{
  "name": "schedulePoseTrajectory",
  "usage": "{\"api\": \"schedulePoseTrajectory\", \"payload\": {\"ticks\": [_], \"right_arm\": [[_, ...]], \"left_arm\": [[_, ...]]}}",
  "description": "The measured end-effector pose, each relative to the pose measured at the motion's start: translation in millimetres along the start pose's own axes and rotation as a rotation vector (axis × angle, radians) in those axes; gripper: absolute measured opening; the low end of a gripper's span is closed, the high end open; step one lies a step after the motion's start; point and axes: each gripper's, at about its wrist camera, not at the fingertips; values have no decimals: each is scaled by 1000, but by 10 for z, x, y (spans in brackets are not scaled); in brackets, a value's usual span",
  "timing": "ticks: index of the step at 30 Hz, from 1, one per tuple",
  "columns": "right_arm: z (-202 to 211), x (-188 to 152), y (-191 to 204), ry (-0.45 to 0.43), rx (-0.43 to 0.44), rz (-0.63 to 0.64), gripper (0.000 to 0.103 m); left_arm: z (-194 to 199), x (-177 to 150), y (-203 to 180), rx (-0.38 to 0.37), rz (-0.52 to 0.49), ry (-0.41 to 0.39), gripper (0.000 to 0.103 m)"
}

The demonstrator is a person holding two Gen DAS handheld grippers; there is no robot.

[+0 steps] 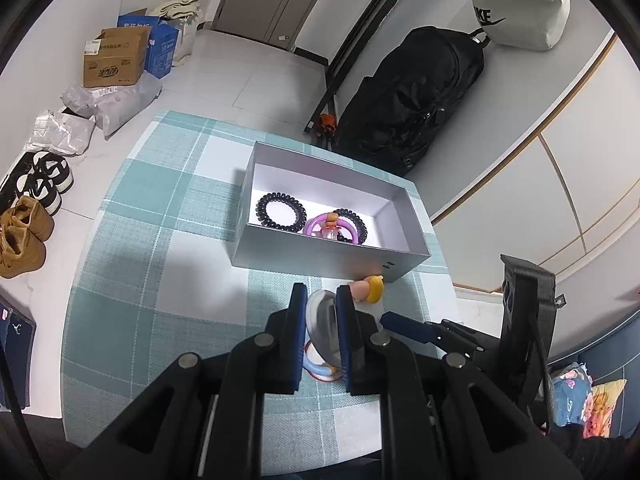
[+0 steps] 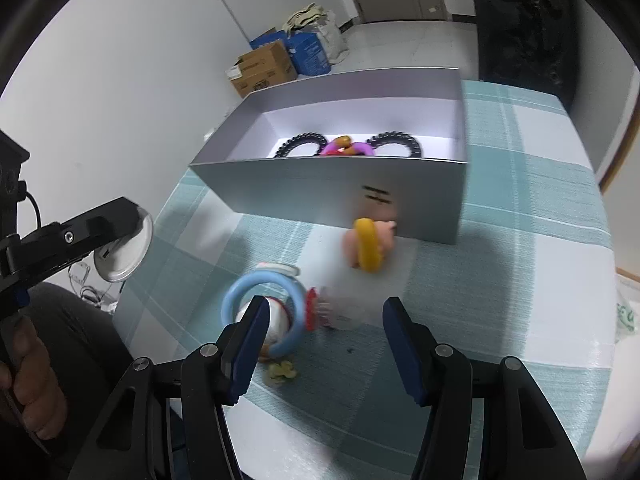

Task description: Organize jewelry

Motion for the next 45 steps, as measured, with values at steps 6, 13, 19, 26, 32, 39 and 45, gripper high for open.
{"api": "schedulePoseTrajectory", "payload": {"ticks": [6,13,19,26,32,39,45], "right_arm": [[-5,-1,-36,-1,-18,6,29],[103,-6,-105,-28,-6,-13,29],[359,53,-213,-77,29,-69,29],[505,241,-284,-97,79,-88,29],[564,518,-262,-134,109,-72,29],[559,869,-250,-189,146,-70,29],[419,1029,-325,-190,151,-96,29]], "left_arm": [[-31,-7,-48,-2,-11,4,10],[-26,-21,-95,12,-31,-19,10],[14,35,-89,2,-5,-60,10],[-19,149,-236,11,-67,-87,10],[-54,327,-336,-9,-94,-103,10],[-203,510,-406,-24,-113,-112,10],[-380,576,-404,-40,-112,-89,10]]}}
Point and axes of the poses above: each gripper's, at about its wrist camera, not at the fingertips, and z roughly against the way its jaws point, y to its left, x to its top, and after that the axes turned 15 degrees about -y, right-handed
